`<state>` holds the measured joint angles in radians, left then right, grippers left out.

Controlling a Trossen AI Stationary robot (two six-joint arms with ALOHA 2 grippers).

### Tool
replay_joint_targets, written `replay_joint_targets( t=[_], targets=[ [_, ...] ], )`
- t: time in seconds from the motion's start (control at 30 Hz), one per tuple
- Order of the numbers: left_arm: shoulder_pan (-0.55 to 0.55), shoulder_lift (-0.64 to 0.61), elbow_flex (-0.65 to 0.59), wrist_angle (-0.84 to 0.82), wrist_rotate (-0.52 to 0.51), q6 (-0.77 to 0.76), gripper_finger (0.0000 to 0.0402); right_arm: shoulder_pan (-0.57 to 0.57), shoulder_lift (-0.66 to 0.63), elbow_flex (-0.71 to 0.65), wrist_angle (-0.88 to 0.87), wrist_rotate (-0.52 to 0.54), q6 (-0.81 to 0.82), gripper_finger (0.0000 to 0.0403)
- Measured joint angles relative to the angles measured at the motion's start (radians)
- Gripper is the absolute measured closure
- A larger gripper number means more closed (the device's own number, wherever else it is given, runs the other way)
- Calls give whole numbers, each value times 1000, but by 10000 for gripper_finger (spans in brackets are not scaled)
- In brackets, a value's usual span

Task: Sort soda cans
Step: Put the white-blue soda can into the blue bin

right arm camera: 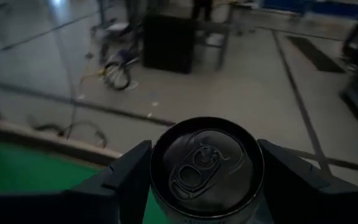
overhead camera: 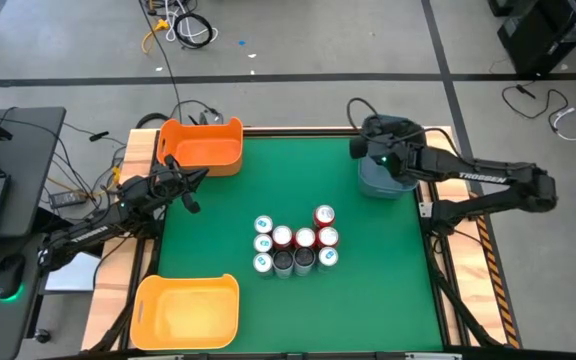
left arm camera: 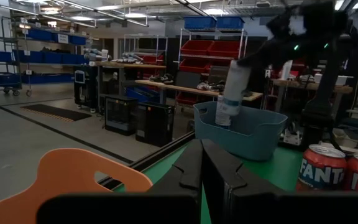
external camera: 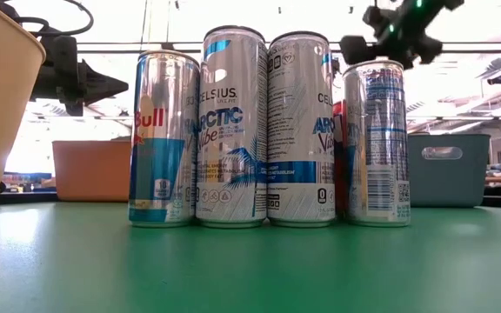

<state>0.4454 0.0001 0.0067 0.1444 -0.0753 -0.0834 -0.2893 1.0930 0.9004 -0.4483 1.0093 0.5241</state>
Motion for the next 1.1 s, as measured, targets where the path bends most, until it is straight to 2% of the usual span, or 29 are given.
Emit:
replay_joint_targets(
  t=[0.23, 0.33, 0.8, 1.1],
  targets=[
    [0, 0, 0, 0, 0, 0, 391, -94, 10, -224, 361, 17, 14, 158],
    [0, 0, 0, 0, 0, 0, 391, -122, 32, -277, 441, 25, 14, 158],
    [0, 0, 0, 0, 0, 0, 391, -219, 179, -312, 487, 15, 116, 158],
    [0, 0, 0, 0, 0, 0, 391, -257, 250, -308, 553, 21, 119, 153]
  ],
)
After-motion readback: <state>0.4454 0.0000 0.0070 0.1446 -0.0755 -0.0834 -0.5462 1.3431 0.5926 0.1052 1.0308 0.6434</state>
